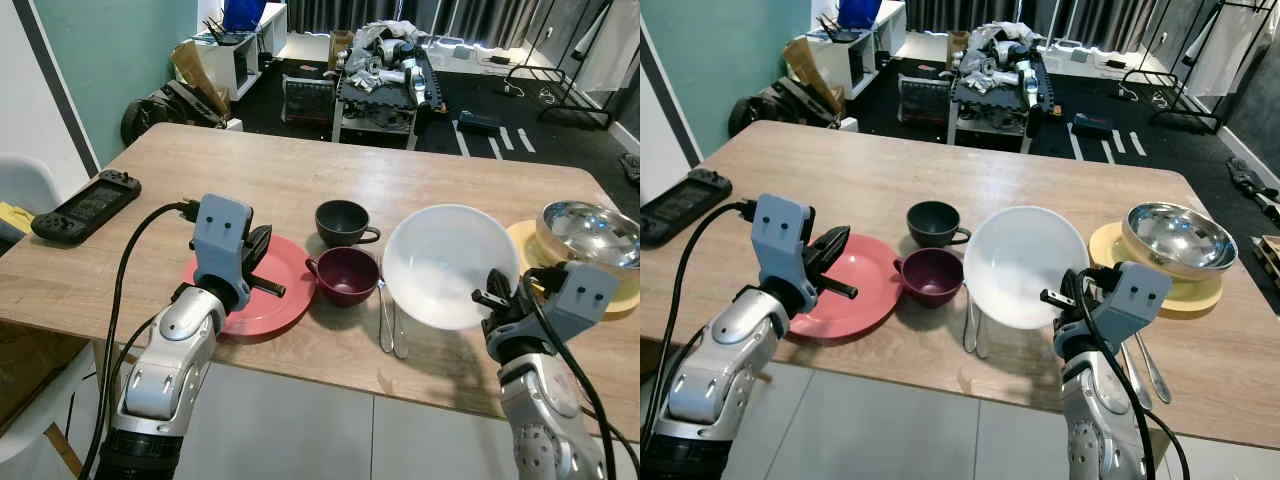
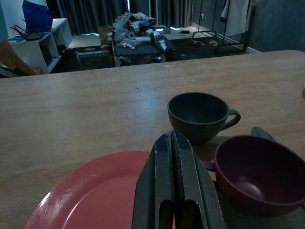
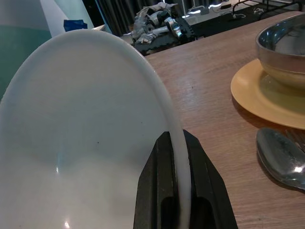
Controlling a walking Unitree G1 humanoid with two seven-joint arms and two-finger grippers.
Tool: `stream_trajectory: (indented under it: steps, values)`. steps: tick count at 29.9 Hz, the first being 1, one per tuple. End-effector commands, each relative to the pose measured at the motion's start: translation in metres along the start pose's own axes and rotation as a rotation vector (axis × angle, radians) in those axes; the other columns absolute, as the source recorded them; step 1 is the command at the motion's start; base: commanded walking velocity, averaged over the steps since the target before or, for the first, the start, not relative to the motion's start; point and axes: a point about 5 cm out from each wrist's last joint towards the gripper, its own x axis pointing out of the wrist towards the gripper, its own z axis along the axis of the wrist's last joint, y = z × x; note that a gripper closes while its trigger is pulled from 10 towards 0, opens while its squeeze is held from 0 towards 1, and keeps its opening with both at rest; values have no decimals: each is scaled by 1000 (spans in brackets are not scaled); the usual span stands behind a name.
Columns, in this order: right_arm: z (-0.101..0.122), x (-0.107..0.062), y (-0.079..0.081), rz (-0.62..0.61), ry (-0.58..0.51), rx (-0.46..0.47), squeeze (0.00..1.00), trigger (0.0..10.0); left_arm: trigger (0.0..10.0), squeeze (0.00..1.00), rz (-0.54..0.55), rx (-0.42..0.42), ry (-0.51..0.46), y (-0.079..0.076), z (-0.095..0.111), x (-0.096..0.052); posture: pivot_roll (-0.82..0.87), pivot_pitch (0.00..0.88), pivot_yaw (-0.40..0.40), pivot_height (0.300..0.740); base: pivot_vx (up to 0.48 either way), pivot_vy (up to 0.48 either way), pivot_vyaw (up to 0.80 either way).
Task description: Setting the table
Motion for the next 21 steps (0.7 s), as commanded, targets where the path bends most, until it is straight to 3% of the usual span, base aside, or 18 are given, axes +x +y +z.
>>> stream_trajectory:
  steps: [1, 8, 10, 21]
  values:
    - [-4, -2, -4, -18, 13, -8, 0, 10000, 10000, 0, -1, -1, 24, -1, -5, 0, 104, 118, 61, 740, 0, 0, 0]
    - [-5, -1, -7, -29, 20, -4, 0, 10000, 10000, 0, -1, 1, 25, -1, -5, 0, 106, 118, 62, 740, 0, 0, 0]
    - [-7, -1, -10, -52, 34, -41, 0, 10000, 10000, 0, -2, 3, 25, -1, -5, 0, 106, 118, 62, 740, 0, 0, 0]
    - [-12, 0, -11, -52, 60, -50, 0, 10000, 10000, 0, -6, 9, 29, -1, -6, -1, 109, 110, 60, 740, 0, 0, 800]
